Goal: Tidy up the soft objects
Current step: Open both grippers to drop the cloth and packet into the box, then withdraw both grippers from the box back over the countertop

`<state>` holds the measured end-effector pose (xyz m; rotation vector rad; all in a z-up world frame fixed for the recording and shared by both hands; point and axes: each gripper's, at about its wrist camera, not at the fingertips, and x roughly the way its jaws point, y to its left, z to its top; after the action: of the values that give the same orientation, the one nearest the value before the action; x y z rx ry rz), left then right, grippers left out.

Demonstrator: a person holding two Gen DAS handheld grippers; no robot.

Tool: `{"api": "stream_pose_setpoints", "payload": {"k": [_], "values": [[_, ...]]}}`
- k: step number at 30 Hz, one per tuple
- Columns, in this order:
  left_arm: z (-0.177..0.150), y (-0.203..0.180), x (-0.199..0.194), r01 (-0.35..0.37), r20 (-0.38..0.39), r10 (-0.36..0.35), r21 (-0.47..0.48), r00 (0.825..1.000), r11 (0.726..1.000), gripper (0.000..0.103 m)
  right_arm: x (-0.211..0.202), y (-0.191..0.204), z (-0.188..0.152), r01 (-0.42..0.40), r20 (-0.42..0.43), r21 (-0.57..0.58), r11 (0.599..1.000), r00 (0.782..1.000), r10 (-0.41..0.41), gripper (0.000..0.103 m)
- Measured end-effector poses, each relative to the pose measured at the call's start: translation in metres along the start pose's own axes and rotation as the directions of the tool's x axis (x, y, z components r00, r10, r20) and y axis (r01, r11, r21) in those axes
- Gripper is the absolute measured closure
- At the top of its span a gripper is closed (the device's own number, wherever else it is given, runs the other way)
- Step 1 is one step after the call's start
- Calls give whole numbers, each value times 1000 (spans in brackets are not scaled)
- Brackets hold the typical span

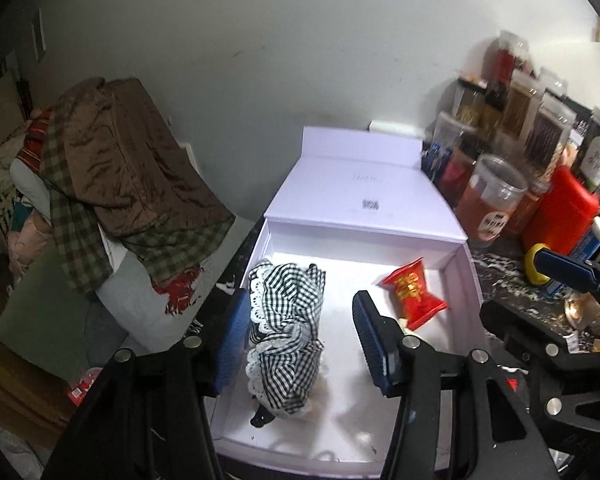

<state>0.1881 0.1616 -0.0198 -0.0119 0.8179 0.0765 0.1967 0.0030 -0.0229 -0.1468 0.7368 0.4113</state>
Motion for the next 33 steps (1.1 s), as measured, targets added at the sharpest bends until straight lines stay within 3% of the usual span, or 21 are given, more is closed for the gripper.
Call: {"api": "stream_pose_setpoints", "payload": {"k": [2, 14, 24, 33], "values": [[1, -2, -13, 1, 17, -1, 2, 1000, 1000, 42, -12, -1, 1, -5, 17, 1, 1000, 1000, 5, 26], [-6, -24, -113, -5, 186, -5, 53, 983, 999, 41, -106, 1, -5, -21, 175, -21, 1000, 984, 24, 23], [-38, -39, -175, 79, 264, -99, 82, 959, 993, 41, -173, 7, -32, -22, 262, -55, 998, 964, 36, 18], [-66, -55, -198, 154, 271, -179, 110, 946, 982, 41, -206, 3, -67, -10, 282, -33, 999, 959, 19, 17]]}}
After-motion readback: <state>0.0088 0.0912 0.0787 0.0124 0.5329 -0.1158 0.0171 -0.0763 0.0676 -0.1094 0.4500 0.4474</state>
